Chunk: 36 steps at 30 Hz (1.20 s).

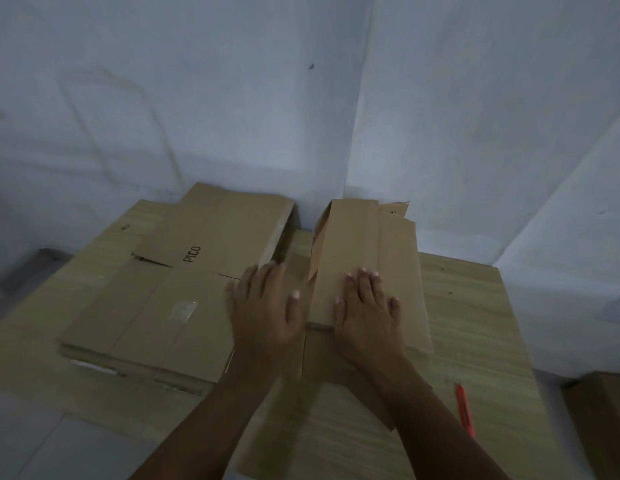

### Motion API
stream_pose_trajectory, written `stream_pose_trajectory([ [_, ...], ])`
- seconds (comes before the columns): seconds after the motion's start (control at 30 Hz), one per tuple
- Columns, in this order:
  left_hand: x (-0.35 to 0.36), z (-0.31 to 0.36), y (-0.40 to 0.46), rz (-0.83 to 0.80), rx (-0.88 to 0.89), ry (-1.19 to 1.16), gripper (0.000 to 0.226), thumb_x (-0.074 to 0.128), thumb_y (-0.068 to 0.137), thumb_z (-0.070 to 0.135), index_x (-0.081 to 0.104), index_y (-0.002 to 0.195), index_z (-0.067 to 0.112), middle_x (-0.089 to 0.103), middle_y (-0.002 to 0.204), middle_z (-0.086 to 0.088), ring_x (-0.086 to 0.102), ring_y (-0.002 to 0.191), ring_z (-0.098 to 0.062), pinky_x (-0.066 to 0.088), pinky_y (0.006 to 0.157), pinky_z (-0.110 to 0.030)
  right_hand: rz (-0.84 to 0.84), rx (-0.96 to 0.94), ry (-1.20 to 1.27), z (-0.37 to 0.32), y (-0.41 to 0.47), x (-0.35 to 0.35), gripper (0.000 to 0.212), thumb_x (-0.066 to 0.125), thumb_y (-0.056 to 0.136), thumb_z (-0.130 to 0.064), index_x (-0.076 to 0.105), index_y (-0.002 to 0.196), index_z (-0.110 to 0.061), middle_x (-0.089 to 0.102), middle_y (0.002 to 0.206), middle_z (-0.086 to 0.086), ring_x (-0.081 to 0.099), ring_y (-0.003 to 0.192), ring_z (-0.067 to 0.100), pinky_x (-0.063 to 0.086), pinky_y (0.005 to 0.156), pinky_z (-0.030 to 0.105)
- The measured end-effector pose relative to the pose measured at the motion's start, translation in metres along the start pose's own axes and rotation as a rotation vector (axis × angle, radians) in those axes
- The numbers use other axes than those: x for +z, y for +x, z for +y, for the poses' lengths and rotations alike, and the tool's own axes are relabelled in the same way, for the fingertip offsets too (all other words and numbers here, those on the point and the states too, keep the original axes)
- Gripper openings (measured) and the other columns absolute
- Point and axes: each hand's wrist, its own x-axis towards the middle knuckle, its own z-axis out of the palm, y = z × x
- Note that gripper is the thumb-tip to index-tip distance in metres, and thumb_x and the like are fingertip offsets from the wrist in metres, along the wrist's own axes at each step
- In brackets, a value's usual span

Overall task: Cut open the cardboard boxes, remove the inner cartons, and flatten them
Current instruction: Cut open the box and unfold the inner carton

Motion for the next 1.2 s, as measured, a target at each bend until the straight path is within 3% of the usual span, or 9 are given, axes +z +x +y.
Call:
stream_pose_trajectory([
  [0.13,0.015,0.034,0.045,-0.418,-0.006,-0.180,0.057,0.038,0.105,0.039,0.030,0.155,0.013,0.029,0.162,-0.006,0.021,0.151,-0.023,0.021,0.122,-0.041,-0.012,-0.021,0.007,0.000,-0.011,0.002,0.062,0.008,0.104,-0.052,0.003,0.160,-0.025,-0.010,0.167,0.000,-0.018,0.152,0.018,0.000,0.122,0.053],
  [0.27,0.049,0.043,0.078,-0.610,-0.054,-0.191,0.065,0.034,0.104,0.050,0.021,0.157,0.015,0.023,0.164,-0.004,0.025,0.149,-0.023,0.026,0.120,-0.043,0.000,-0.038,-0.003,-0.004,-0.020,0.002,0.068,-0.004,0.098,-0.055,-0.001,0.160,-0.026,-0.013,0.167,-0.001,-0.022,0.150,0.017,-0.002,0.122,0.053],
  [0.4,0.080,0.029,0.108,-0.674,-0.140,-0.176,0.078,0.035,0.102,0.057,0.011,0.158,0.009,0.010,0.166,-0.010,0.011,0.153,-0.027,0.017,0.122,-0.044,0.044,-0.053,0.008,-0.005,-0.023,0.003,0.078,-0.008,0.091,-0.056,0.012,0.160,-0.023,-0.004,0.168,0.000,-0.019,0.150,0.015,0.005,0.122,0.054],
  [0.57,0.107,0.011,0.157,-0.643,-0.212,-0.193,0.087,0.040,0.098,0.061,0.007,0.158,0.007,0.012,0.166,-0.015,0.009,0.153,-0.030,0.015,0.123,-0.047,0.104,-0.008,-0.028,-0.007,-0.024,0.007,0.063,0.014,0.103,-0.049,0.057,0.140,-0.020,0.045,0.153,0.004,0.037,0.145,0.025,0.045,0.103,0.056],
  [0.77,0.130,0.004,0.198,-0.814,-0.154,-0.202,0.073,0.030,0.104,0.053,0.000,0.160,0.015,-0.009,0.167,-0.007,-0.008,0.154,-0.023,0.004,0.125,-0.045,0.180,-0.016,-0.098,-0.004,-0.021,0.012,0.055,0.025,0.103,-0.048,0.056,0.140,-0.022,0.047,0.152,0.002,0.038,0.144,0.023,0.027,0.110,0.051],
  [0.93,0.117,0.014,0.186,-0.866,-0.103,-0.270,0.065,0.027,0.108,0.041,0.000,0.159,0.014,-0.009,0.167,-0.006,-0.007,0.154,-0.021,-0.002,0.122,-0.036,0.169,0.000,-0.080,0.001,-0.009,0.012,0.054,0.026,0.103,-0.048,0.054,0.141,-0.023,0.046,0.153,0.000,0.036,0.145,0.023,0.037,0.108,0.051],
  [1.03,0.073,0.023,0.147,-0.942,-0.017,-0.283,0.063,0.027,0.107,0.044,0.003,0.160,0.019,-0.007,0.166,0.003,-0.005,0.153,-0.015,0.000,0.122,-0.033,0.137,-0.023,-0.033,0.003,-0.003,0.009,0.063,0.011,0.103,-0.050,0.046,0.147,-0.022,0.034,0.160,0.001,0.022,0.151,0.022,0.027,0.113,0.053],
  [1.1,0.042,0.021,0.106,-0.986,0.071,-0.215,0.065,0.022,0.105,0.052,0.004,0.160,0.022,-0.005,0.164,0.010,-0.004,0.152,-0.011,-0.002,0.123,-0.031,0.081,-0.056,0.058,0.004,0.001,0.001,0.071,0.000,0.098,-0.056,0.026,0.157,-0.024,0.005,0.167,-0.004,-0.010,0.153,0.016,0.008,0.121,0.052],
  [1.2,0.013,0.011,0.033,-0.786,0.318,-0.044,0.077,0.004,0.097,0.062,0.016,0.159,0.018,0.006,0.163,0.007,0.009,0.153,-0.011,-0.005,0.123,-0.038,0.035,-0.060,0.172,0.008,0.012,-0.009,0.064,0.012,0.102,-0.056,0.005,0.159,-0.029,-0.028,0.158,-0.011,-0.029,0.147,0.012,0.005,0.124,0.051],
])
